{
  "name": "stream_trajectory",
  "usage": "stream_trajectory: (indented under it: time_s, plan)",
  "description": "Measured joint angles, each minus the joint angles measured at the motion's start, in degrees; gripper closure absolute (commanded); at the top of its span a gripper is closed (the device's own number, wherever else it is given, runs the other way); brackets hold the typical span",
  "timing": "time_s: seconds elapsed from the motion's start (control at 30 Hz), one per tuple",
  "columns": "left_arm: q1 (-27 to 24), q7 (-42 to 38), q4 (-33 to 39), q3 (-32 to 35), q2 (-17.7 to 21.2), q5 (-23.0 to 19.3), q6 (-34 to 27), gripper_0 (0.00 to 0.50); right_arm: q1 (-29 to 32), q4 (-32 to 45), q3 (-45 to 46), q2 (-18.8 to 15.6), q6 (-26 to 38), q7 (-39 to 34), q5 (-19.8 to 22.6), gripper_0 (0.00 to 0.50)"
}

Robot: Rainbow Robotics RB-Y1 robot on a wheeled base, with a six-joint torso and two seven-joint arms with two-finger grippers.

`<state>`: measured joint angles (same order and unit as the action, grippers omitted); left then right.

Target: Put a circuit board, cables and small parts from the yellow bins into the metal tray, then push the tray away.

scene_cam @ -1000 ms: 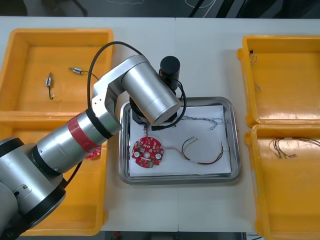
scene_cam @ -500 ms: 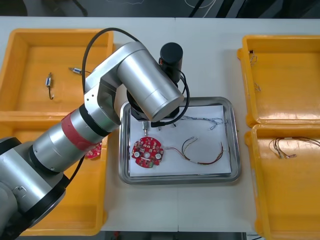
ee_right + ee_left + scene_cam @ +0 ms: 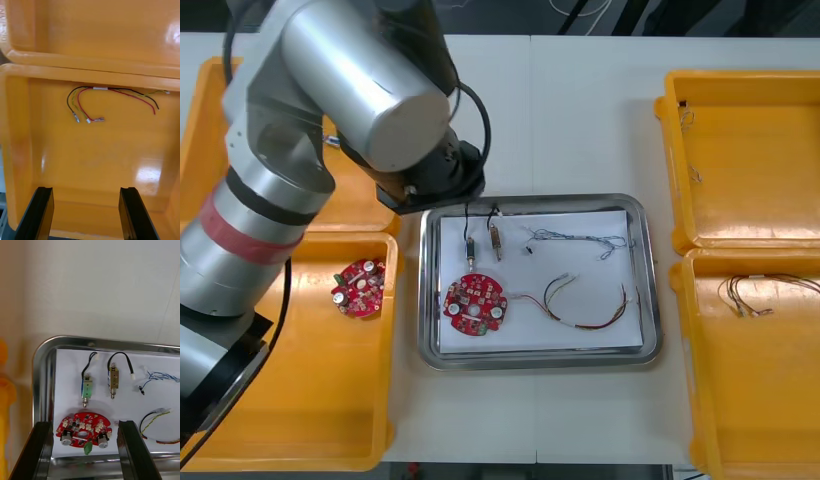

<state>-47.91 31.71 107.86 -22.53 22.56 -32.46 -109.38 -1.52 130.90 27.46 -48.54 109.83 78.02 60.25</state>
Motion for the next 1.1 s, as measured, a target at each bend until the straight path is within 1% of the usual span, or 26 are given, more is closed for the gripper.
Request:
stream_trajectory:
  time_s: [0.23,0.4,0.53,0.63,0.9,1.0,1.1]
  plan:
    - [0.0,1.08,0.62,6.83,3.63,-3.65,-0.15,0.0,-3.78,2.72,-5.47,-1.23,0.0,-0.02,0.71,0.0]
    - [0.31,6.64,0.65,10.77,5.73,-5.25,-0.19,0.0,-9.54,3.05,-12.65,-1.62,0.0,-0.06,1.23,0.0]
    - [1.74,12.37,0.68,15.04,7.29,-8.7,-0.21,0.0,-14.48,3.06,-18.74,-1.63,0.0,-0.09,1.46,0.0]
    - [3.18,13.38,0.82,17.82,8.69,-10.67,-0.21,0.0,-17.78,3.1,-23.06,-1.64,0.0,-0.1,1.8,0.0]
    - [8.35,14.73,3.77,22.46,11.34,-11.12,-0.23,0.0,-25.45,3.36,-35.07,-1.68,0.0,-0.1,3.45,0.0]
    - [10.04,18.21,4.46,23.85,11.76,-11.12,-0.23,0.0,-28.68,3.42,-39.95,-1.67,0.0,-0.1,4.25,0.0]
    - [11.81,23.49,5.56,25.57,11.91,-11.12,-0.24,0.0,-32.03,3.47,-44.76,-1.41,0.0,-0.1,4.59,0.0]
